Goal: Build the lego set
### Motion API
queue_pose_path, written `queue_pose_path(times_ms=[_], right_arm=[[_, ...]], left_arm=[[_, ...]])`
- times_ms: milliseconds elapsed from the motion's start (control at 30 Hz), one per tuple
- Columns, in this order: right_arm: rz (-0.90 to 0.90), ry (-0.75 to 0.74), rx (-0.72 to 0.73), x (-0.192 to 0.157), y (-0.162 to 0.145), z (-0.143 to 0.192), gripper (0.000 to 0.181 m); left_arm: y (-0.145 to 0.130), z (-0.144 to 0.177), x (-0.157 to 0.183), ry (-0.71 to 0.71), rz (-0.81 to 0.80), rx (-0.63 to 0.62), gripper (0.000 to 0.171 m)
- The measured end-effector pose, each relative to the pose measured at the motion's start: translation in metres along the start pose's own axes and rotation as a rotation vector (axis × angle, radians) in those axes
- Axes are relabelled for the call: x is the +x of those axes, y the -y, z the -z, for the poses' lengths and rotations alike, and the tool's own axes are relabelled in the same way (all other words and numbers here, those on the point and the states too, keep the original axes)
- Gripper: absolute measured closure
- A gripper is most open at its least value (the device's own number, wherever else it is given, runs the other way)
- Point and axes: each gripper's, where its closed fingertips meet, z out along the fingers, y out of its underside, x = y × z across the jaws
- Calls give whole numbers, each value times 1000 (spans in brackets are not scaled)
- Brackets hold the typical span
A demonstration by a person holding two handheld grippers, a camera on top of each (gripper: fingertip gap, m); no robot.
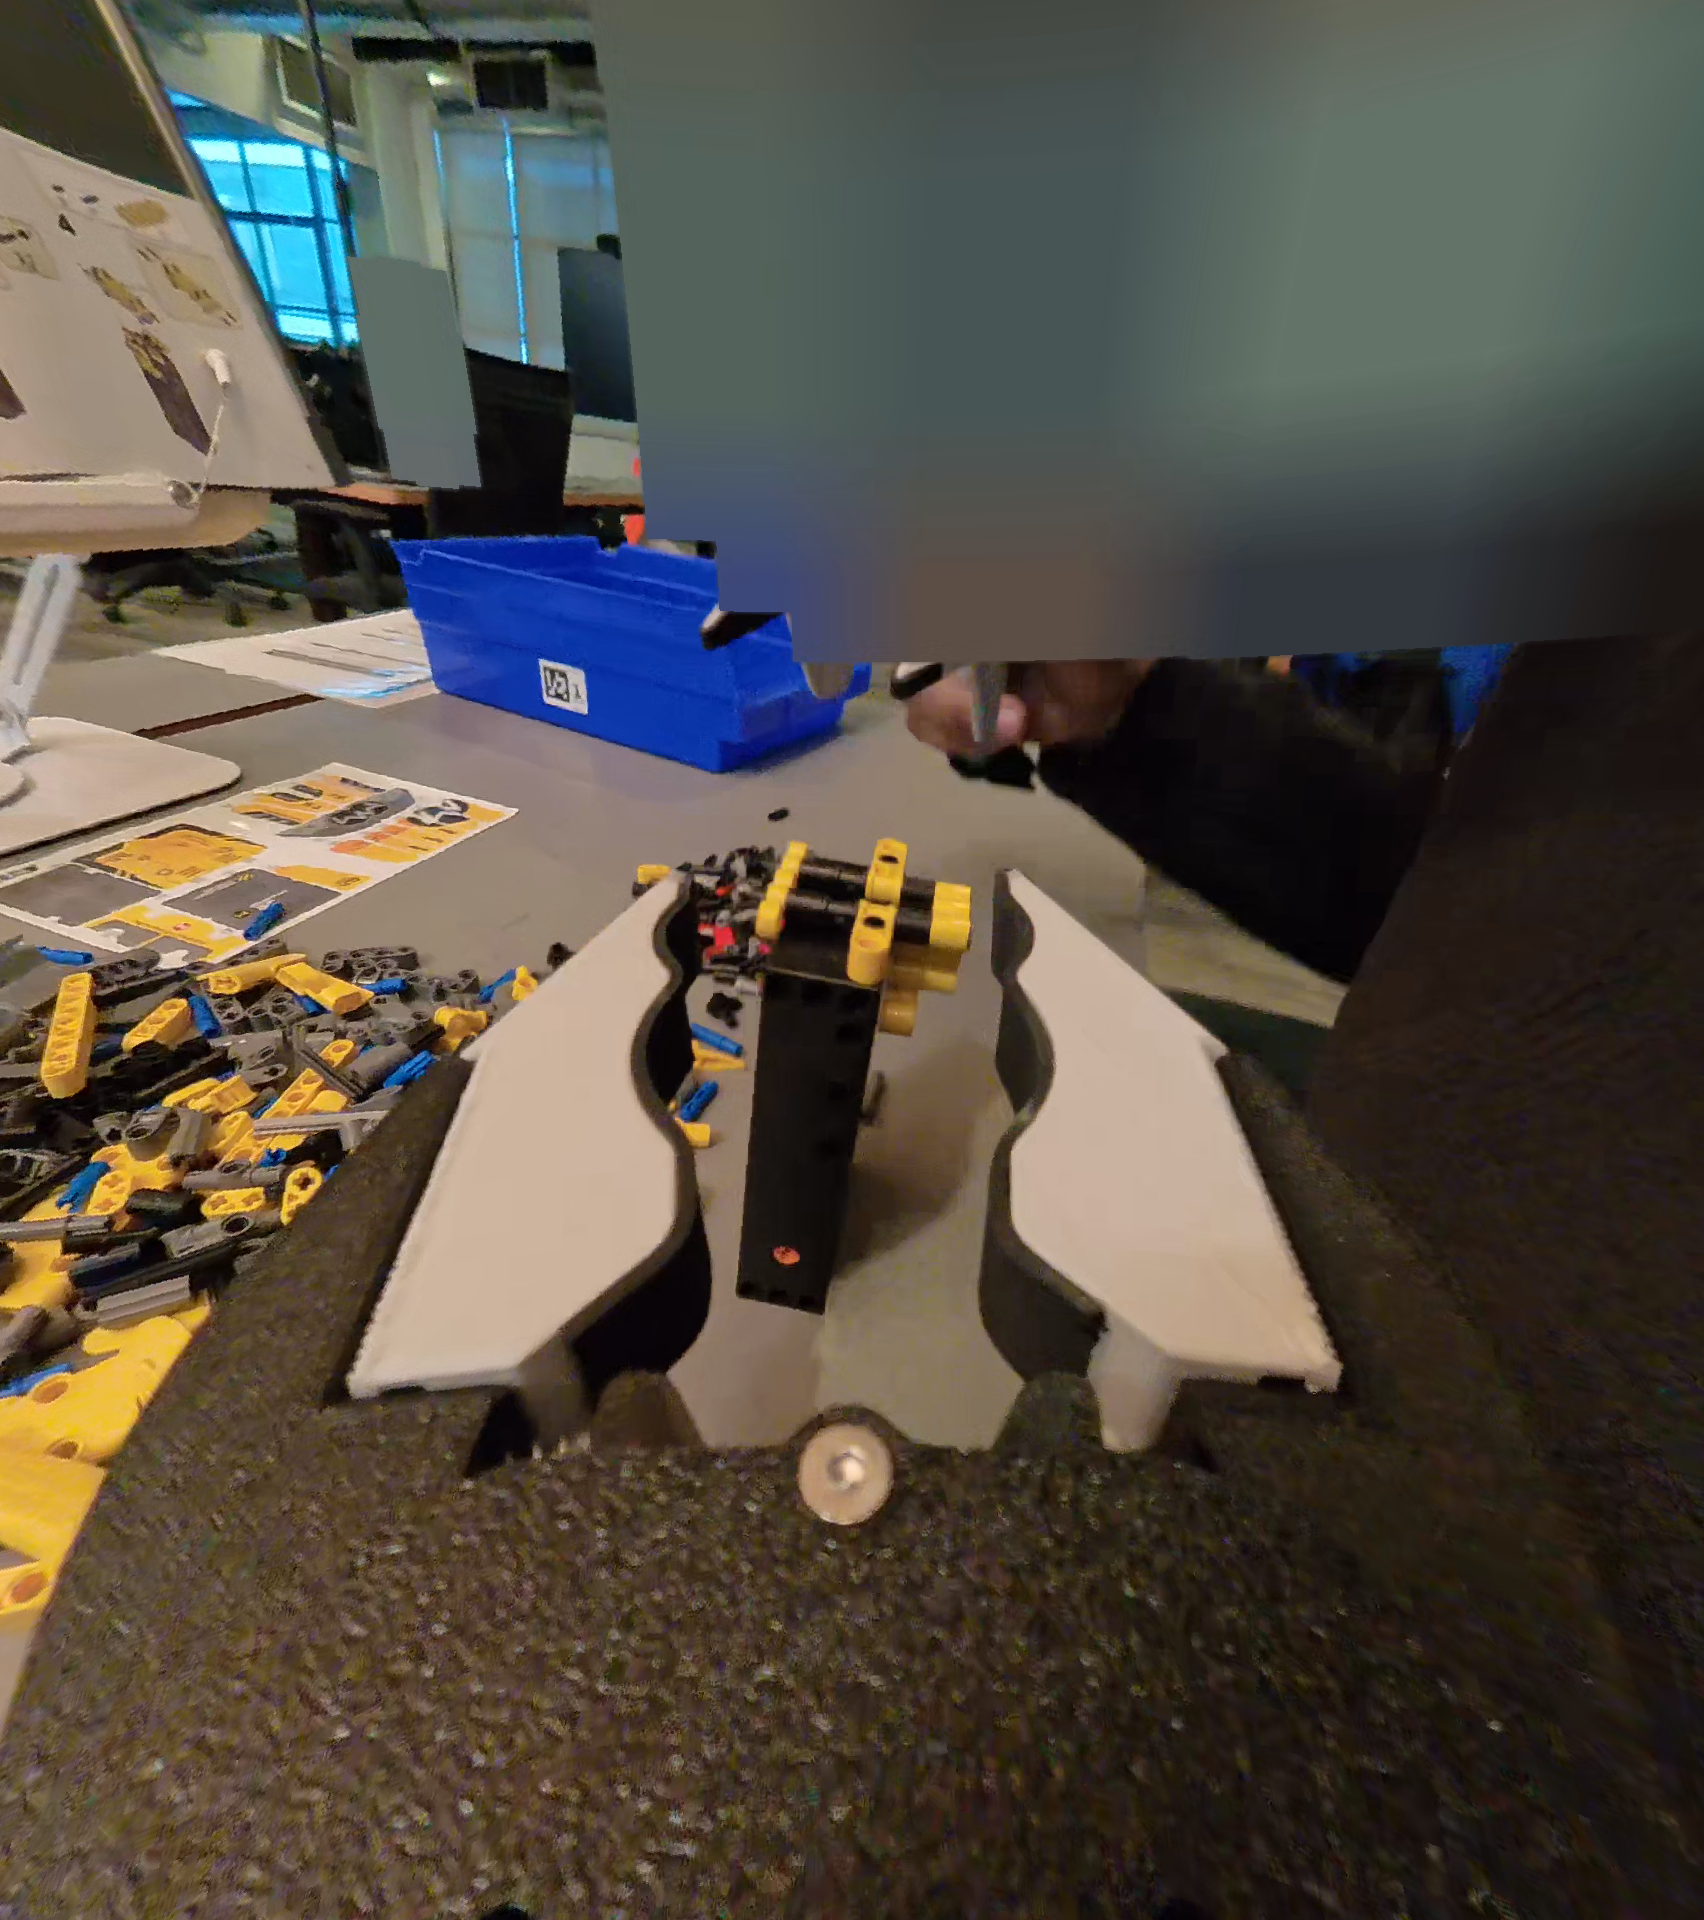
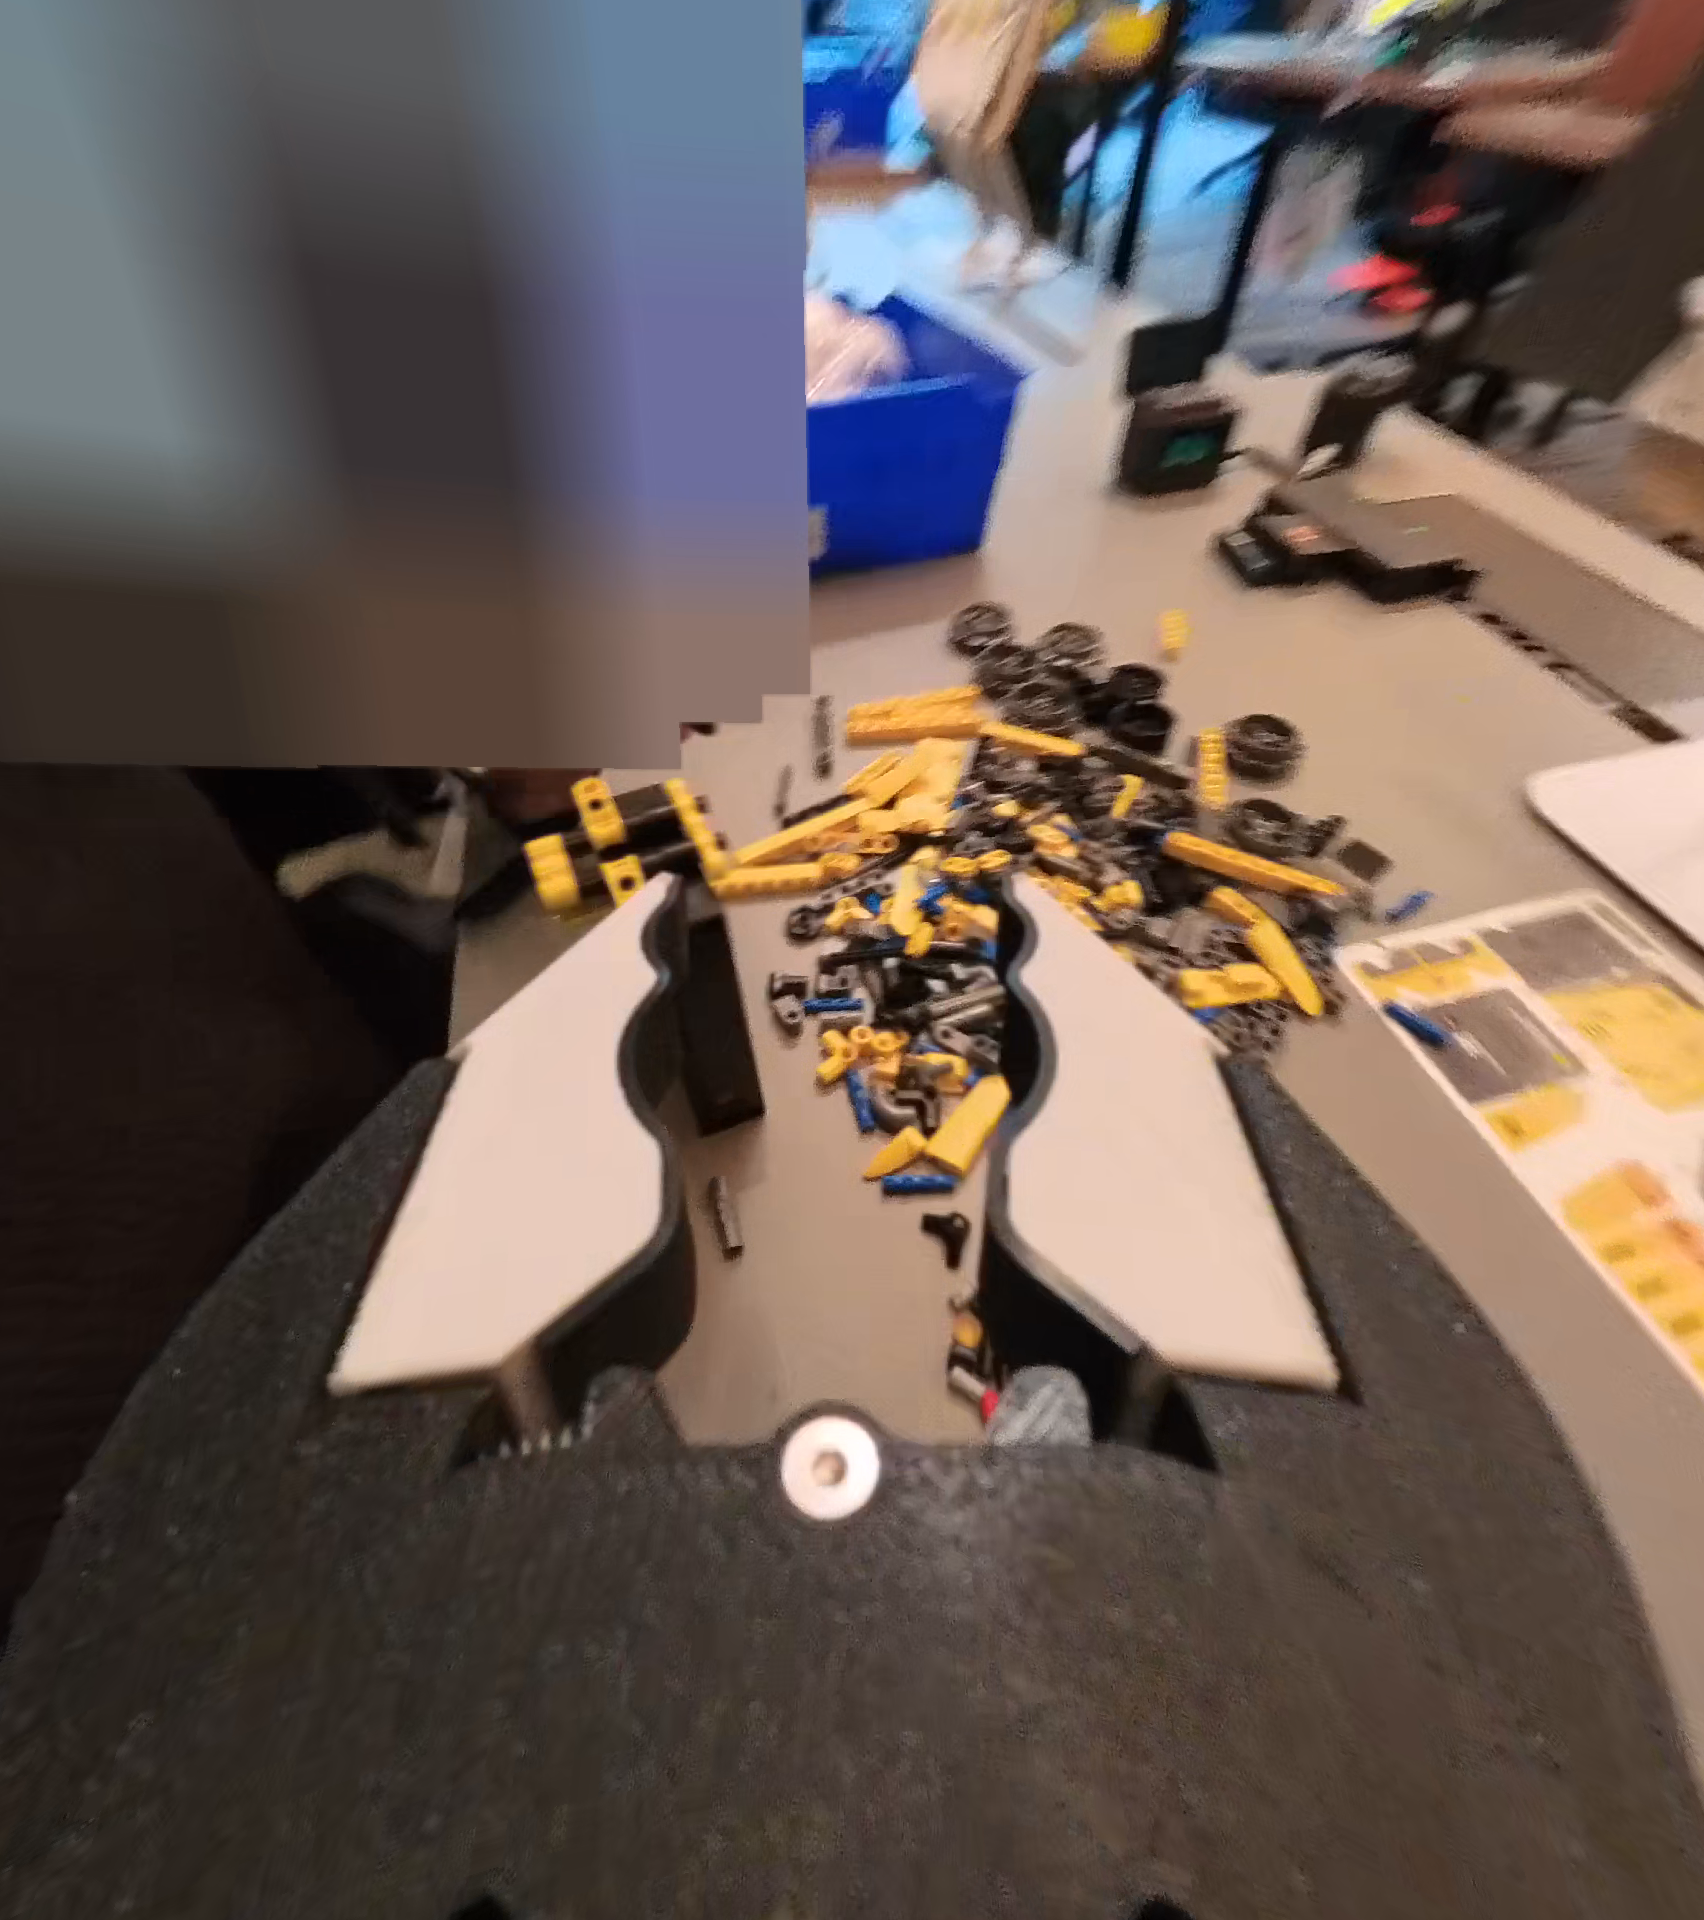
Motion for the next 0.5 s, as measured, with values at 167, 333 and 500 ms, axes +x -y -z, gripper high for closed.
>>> queue_pose_path(times_ms=[167,333,500], right_arm=[[-307,-64,131,13,-21,46,125],[-209,61,-285,-39,-89,75,142],[-37,-30,-679,-40,-178,96,141]], left_arm=[[12,8,-14,38,72,55,115],[11,7,-19,89,45,29,116],[12,6,-19,102,73,32,116]])
